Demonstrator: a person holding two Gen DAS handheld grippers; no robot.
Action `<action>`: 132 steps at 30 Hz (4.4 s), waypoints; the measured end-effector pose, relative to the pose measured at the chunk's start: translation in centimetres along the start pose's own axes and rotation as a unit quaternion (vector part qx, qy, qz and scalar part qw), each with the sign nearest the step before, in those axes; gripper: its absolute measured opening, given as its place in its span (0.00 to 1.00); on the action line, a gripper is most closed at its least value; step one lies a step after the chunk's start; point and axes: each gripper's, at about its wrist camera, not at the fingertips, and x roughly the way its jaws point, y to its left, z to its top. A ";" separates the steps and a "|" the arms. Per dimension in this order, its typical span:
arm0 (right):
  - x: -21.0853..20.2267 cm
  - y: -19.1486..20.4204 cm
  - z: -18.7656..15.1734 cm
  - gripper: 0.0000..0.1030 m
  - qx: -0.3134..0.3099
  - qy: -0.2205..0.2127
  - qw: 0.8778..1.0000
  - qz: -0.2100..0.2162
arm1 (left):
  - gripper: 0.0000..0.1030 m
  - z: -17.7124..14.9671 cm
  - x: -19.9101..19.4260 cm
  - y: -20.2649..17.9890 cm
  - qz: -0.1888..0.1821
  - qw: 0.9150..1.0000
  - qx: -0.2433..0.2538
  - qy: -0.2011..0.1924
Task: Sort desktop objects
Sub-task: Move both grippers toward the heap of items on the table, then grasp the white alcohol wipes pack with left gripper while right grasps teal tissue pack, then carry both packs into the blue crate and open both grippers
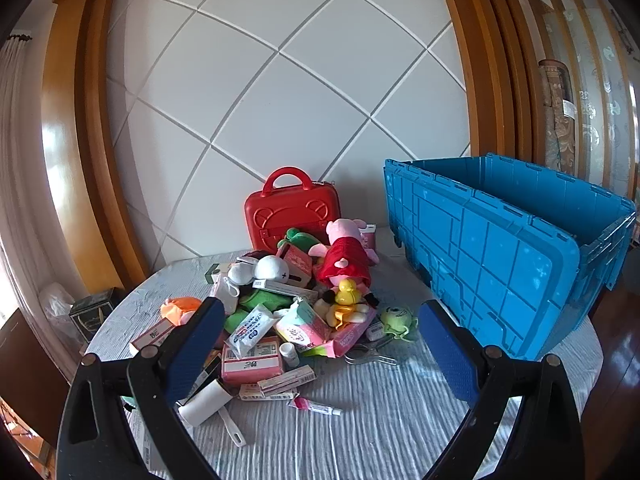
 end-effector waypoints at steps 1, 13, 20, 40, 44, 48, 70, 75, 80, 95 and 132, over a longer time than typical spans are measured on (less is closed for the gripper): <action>0.3 0.6 0.1 0.96 0.000 0.000 1.000 0.000 | 0.96 -0.1 0.2 0.8 0.002 1.000 0.003 -0.001; 5.9 9.4 0.0 0.97 0.013 0.016 1.000 0.003 | 0.96 -2.9 3.8 11.6 0.034 0.999 0.036 0.006; 8.8 13.1 -1.9 0.97 0.018 0.044 0.999 0.004 | 0.96 -5.4 6.5 16.1 0.034 0.998 0.041 0.030; 27.0 17.3 -6.1 0.96 -0.109 0.135 0.974 0.145 | 0.96 -7.7 17.6 15.8 0.032 0.996 0.035 0.078; 32.2 17.0 -7.0 0.94 -0.140 0.155 0.960 0.188 | 0.96 -8.1 19.8 14.8 0.039 0.995 0.037 0.082; 37.2 16.6 -8.2 0.87 -0.166 0.184 0.943 0.221 | 0.96 -9.4 21.6 14.8 0.045 0.994 0.030 0.096; 44.2 16.2 -12.1 0.46 -0.143 0.265 0.929 0.214 | 0.72 -11.0 34.0 13.2 -0.108 0.970 0.159 0.147; 44.2 15.3 -12.0 0.46 -0.122 0.265 0.933 0.209 | 0.39 -11.6 36.7 14.5 -0.101 0.966 0.151 0.182; 44.1 16.3 -12.1 0.45 -0.111 0.260 0.938 0.201 | 0.29 -10.9 35.5 15.2 -0.097 0.974 0.117 0.169; 34.1 18.0 -4.6 0.44 -0.091 0.163 0.967 0.176 | 0.28 -3.9 25.8 14.8 -0.067 0.992 0.074 0.071; 8.6 -12.9 16.5 0.50 0.033 -0.010 0.987 -0.154 | 0.84 24.1 19.3 -19.8 -0.231 0.962 0.138 -0.043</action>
